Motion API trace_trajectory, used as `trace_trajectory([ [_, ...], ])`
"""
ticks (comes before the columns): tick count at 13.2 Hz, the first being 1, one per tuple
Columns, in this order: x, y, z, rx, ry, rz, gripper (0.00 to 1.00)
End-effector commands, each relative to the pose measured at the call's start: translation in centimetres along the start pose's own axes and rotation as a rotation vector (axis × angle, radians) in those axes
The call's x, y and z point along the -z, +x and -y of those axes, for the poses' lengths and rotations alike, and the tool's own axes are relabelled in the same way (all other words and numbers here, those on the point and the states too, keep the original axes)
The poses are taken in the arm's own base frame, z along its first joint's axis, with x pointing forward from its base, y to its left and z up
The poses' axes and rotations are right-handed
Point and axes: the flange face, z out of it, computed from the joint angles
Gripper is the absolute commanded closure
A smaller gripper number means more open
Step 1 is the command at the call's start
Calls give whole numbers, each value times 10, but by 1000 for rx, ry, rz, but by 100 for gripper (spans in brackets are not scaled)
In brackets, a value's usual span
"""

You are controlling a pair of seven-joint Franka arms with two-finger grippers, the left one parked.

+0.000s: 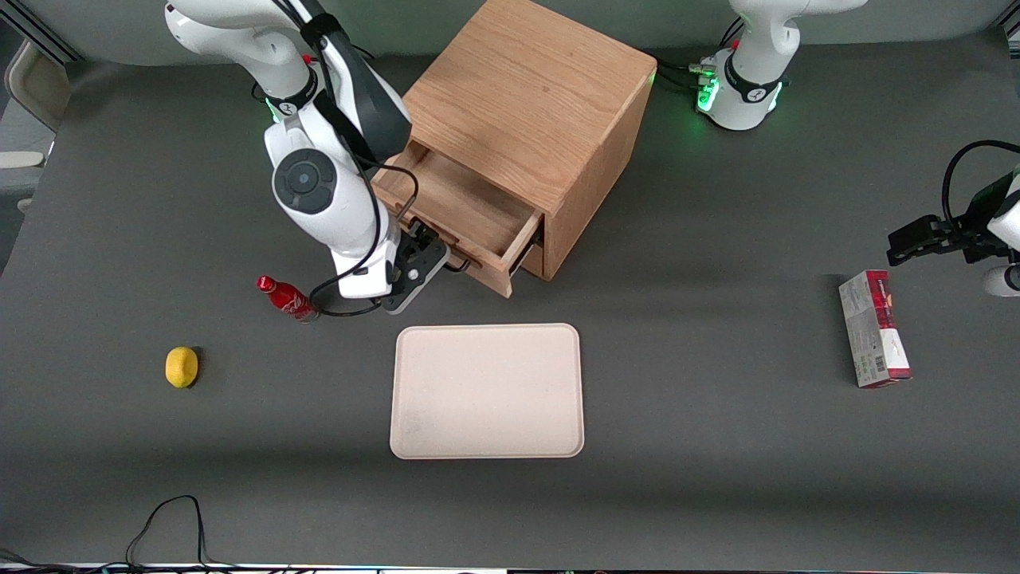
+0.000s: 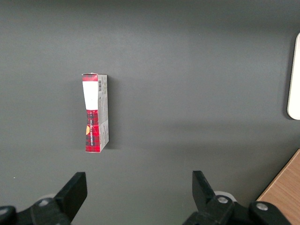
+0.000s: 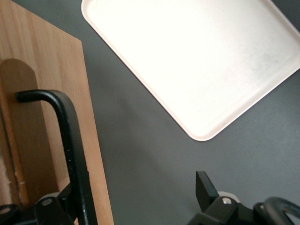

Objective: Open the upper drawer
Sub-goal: 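Pull the upper drawer outward from the cabinet with the right gripper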

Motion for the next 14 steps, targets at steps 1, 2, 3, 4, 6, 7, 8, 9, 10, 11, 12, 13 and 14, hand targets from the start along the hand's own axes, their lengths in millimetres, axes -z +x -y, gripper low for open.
trace_trajectory([
  [1,6,8,-16,41,-19,-9,0],
  [2,6,8,-25,29,-18,-11,0],
  [3,8,9,-30,22,-21,-17,0],
  [4,11,11,-34,19,-25,-24,0],
  [6,10,12,-48,23,-23,-22,0],
  [7,11,14,-51,27,-25,-20,0],
  [8,12,16,-53,39,-20,-14,0],
  [9,13,14,-62,34,-20,-13,0],
  [10,11,14,-66,34,-19,-10,0],
  [11,13,12,-74,46,-21,-15,0],
  [12,13,11,-82,50,-21,-16,0],
  [13,13,7,-92,43,-20,-17,0],
  [14,14,6,-95,41,-19,-19,0],
])
